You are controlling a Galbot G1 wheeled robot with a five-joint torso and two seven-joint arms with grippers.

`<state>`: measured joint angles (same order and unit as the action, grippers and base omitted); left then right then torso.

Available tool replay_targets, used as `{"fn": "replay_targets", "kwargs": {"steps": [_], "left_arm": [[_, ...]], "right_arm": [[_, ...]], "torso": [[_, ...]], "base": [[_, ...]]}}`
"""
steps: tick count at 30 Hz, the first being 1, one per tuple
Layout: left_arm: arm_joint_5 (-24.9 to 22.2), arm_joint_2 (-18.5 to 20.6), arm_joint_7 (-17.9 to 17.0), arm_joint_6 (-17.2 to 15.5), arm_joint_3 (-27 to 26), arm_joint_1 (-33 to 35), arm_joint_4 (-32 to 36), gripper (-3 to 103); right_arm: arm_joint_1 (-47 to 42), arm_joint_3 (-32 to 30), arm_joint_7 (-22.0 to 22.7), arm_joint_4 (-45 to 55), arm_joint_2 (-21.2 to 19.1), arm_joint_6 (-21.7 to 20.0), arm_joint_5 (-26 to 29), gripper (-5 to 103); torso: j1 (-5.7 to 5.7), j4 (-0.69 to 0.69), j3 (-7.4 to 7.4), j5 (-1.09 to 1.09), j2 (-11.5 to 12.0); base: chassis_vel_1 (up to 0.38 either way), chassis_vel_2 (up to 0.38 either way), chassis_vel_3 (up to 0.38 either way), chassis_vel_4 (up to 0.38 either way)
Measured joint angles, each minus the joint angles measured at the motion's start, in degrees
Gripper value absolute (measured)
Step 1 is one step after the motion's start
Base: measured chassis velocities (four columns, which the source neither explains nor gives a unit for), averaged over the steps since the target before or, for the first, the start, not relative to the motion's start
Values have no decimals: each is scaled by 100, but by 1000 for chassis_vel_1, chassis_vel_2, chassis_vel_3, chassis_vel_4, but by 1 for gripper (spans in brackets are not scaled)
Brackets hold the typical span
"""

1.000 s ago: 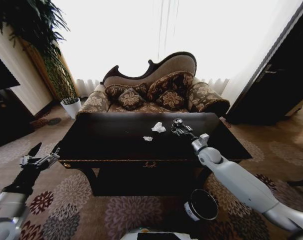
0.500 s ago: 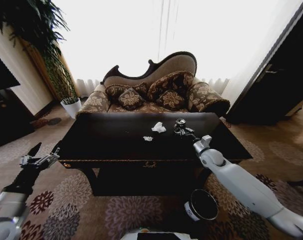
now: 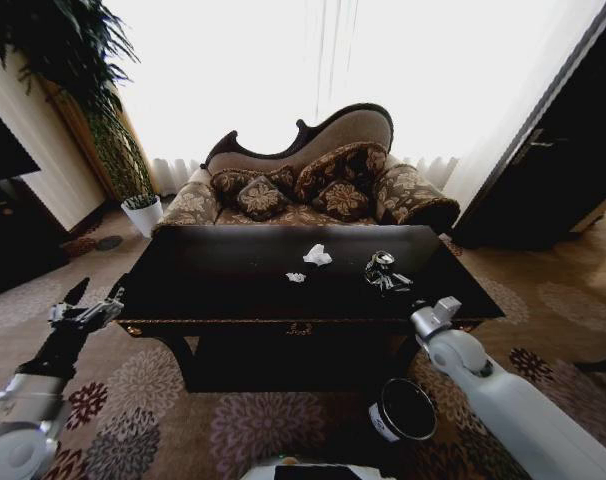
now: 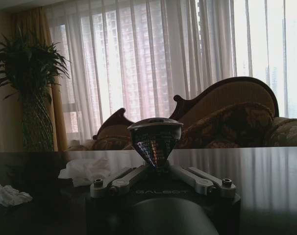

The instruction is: Move to the front of the table and place the trash on the table into the trash bin.

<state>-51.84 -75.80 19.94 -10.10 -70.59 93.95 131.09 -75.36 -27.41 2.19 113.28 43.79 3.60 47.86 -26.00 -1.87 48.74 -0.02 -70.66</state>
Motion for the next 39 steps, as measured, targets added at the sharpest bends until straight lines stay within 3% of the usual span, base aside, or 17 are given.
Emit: {"fn": "replay_targets", "kwargs": {"steps": [3, 10, 15, 20, 27, 31, 39], "left_arm": [[20, -22, 2, 2, 122, -108, -45, 100], [3, 68, 9, 8, 200, -224, -138, 100], [-110, 177, 10, 12, 169, -376, -271, 100], [-205, 210, 11, 27, 66, -389, -325, 100], [-347, 260, 16, 29, -145, -353, -333, 100], [-381, 242, 20, 33, -236, -300, -309, 100], [-384, 148, 29, 48, -323, -225, -218, 100]], "right_arm": [[-707, -664, -38, 538, 299, -25, -133, 0], [-1619, -1425, -144, 1259, 757, -77, -293, 0], [-2585, -2088, -387, 1641, 1413, 163, -501, 0], [-2901, -2158, -605, 1429, 1908, 544, -933, 0], [-3003, -2060, -752, 1077, 2143, 937, -1415, 0], [-3111, -1933, -812, 890, 2502, 1182, -1586, 0], [-3122, -1739, -994, 321, 2526, 1510, -1831, 0]], "torso": [[0, 1, 0, -1, 0], [0, 1, 0, -2, 0], [0, -1, 0, 0, 0], [1, 0, 0, 0, 0], [0, 2, 1, 1, 1], [0, 1, 0, 0, 1], [0, 2, 1, 0, 1]], "base": [[0, 0, 0, 0], [0, 0, 0, 0], [0, 0, 0, 0], [0, 0, 0, 0], [0, 0, 0, 0], [0, 0, 0, 0], [0, 0, 0, 0]]}}
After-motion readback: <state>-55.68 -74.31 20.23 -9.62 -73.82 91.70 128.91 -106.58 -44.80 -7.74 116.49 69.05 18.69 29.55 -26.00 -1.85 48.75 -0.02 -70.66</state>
